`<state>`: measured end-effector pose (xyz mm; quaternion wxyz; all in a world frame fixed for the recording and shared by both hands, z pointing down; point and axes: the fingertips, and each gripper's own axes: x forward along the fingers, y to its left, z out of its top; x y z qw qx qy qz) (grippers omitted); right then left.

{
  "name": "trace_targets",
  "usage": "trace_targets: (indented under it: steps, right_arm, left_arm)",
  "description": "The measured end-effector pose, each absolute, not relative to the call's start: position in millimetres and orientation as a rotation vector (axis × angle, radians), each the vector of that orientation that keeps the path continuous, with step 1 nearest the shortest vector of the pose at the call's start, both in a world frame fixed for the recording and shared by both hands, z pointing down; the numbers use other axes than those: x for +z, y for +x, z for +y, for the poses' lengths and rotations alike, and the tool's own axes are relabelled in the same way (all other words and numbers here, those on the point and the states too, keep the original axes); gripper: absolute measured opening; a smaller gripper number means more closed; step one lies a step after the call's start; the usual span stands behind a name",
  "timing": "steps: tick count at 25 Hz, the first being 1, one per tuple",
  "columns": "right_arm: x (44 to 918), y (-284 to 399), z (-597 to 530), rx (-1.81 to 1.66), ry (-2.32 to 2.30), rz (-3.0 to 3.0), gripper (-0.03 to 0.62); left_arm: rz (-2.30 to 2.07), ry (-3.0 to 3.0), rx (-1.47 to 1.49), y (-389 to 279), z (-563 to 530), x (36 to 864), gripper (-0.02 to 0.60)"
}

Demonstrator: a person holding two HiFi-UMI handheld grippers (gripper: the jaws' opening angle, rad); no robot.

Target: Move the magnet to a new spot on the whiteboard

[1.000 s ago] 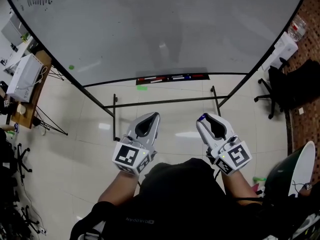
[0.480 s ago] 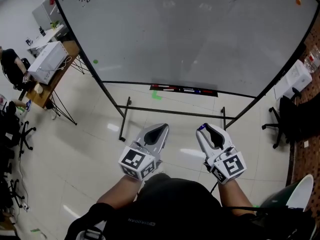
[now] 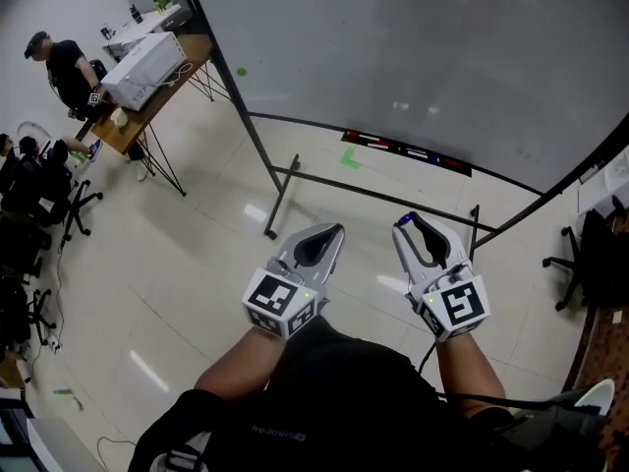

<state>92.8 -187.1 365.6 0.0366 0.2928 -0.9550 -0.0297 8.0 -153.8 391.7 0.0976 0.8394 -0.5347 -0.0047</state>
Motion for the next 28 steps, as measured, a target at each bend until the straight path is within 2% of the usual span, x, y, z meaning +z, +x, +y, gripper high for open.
trace_targets:
  steps: [9,20,28]
  right_arm:
    - [344,-22,-211,-0.278,0.862,-2.922,0.112]
    - [303,-181,-282,-0.436,1.159,-2.788,0.112]
    - [284,-243,-339,-0.467,1.26,-2.68,0.112]
  left_arm:
    - [-1.628,2.483,-0.034,-89,-157,394,0.015]
    - [-1.517,2.607,-0.004,-268,-204,385,0.015]
    - [-1.444,2.625,-0.097,-324,-220,376,0.015]
